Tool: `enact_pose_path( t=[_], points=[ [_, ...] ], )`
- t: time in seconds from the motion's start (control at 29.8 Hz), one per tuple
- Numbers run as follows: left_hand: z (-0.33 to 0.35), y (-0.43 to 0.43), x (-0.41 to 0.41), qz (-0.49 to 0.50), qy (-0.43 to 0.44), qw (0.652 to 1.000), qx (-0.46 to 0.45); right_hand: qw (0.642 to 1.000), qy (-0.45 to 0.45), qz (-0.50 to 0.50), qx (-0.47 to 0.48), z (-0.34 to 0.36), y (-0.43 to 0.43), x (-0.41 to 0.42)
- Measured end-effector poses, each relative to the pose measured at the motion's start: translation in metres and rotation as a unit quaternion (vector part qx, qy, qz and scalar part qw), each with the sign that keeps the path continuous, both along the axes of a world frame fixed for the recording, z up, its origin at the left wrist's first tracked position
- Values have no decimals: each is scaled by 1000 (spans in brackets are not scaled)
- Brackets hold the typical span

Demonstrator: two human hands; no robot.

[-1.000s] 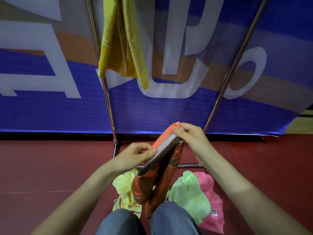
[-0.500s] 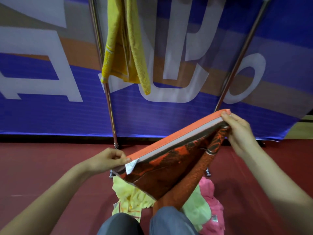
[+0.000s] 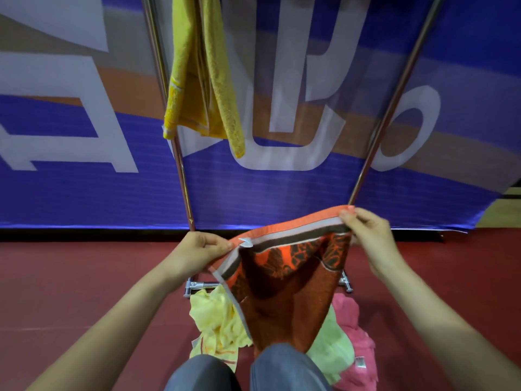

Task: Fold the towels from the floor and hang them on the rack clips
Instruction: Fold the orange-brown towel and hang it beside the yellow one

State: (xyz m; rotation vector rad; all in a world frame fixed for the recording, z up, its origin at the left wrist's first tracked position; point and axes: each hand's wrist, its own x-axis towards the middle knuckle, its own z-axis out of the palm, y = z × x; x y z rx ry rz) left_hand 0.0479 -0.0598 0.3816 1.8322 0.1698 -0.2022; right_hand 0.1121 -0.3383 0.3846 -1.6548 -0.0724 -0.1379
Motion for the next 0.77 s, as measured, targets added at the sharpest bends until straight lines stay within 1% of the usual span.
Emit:
enact_pose_path(
  t=[0.1,0.3,0.4,0.47,0.54,0.67,0.77],
  points=[
    [6,-7,0,9,25,1000,-3,999,-22,34,-21,-7,27,-14],
    [17,-22,-4,-7,58,998,-27,985,-59,152,-50,-17,87,-49],
    [20,-28,-6,-9,80,994,-69,980,-60,179,-64,-26,103,-58],
    [23,-29,-7,16,113,989,-90,974,-66,195,-92,-30,108,-63],
    [22,-26,-7,24,131,988,-80,962,-71,224,-136,-31,109,-68],
    [16,-19,-10,-12,121,993,-7,929,-75,290,-217,-32,110,-76],
    [14,-19,-10,-20,122,992,-9,902,-89,320,-277,-28,108,-82]
  ],
)
